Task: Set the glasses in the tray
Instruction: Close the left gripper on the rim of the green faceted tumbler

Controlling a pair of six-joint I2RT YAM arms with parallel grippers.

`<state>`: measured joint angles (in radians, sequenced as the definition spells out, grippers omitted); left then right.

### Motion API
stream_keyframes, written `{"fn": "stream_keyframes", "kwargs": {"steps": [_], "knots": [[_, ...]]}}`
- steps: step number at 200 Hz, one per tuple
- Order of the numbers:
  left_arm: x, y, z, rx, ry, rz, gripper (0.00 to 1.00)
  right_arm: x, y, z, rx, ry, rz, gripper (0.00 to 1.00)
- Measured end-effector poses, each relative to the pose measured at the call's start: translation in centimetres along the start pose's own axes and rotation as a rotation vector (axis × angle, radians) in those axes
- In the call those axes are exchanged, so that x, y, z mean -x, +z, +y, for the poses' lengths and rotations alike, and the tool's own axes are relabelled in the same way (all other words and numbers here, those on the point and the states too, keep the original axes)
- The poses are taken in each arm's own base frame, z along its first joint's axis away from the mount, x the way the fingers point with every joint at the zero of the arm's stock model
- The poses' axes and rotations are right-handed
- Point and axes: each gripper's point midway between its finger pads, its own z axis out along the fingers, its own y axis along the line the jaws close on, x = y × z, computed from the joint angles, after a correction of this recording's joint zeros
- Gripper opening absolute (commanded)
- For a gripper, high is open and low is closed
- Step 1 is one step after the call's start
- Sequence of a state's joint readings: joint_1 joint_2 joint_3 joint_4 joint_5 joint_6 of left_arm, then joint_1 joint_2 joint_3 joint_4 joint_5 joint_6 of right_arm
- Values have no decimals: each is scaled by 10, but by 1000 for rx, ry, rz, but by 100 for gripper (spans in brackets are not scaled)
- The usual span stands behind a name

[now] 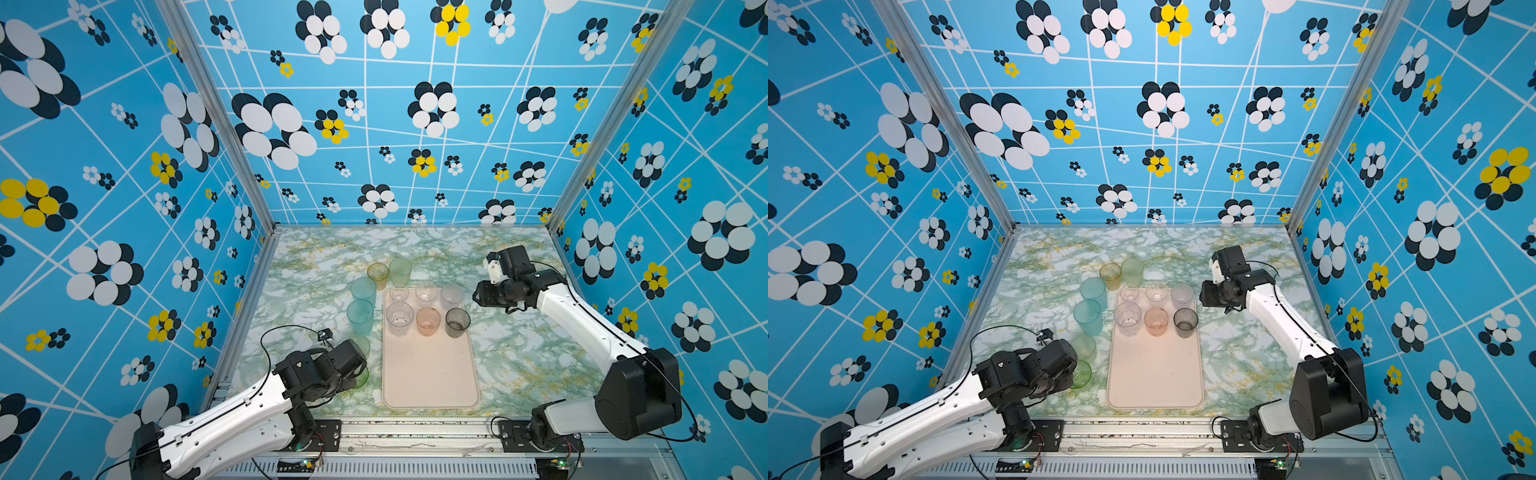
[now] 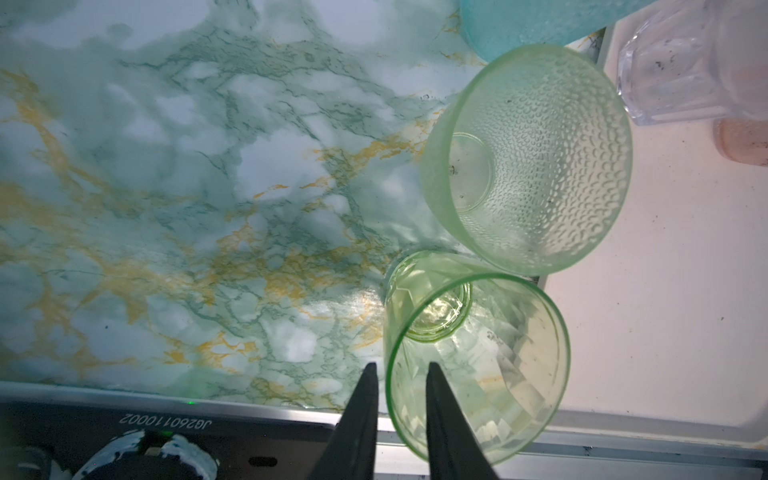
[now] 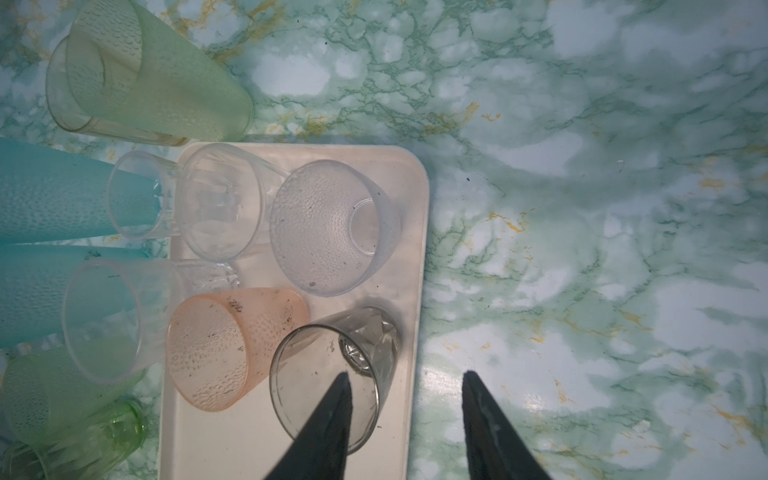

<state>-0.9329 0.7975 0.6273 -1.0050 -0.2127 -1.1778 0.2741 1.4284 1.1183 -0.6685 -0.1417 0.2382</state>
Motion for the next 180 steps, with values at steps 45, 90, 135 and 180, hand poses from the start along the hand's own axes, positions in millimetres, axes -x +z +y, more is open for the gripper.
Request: {"fn": "stream_keyframes", "kwargs": {"steps": [45,90,135,180], "knots": [[-1,5,1,26,17,22,21,-2,4,-1,-1,-9,13,45],[-3,9,3,53,39,45,20,-3,7,-1,-2,-14,24,45],[-4,12,3,64,58,57,18,-4,9,-2,-3,-14,30,45],[-6,14,3,69,74,73,12,-4,10,-1,-1,-13,33,45]]}}
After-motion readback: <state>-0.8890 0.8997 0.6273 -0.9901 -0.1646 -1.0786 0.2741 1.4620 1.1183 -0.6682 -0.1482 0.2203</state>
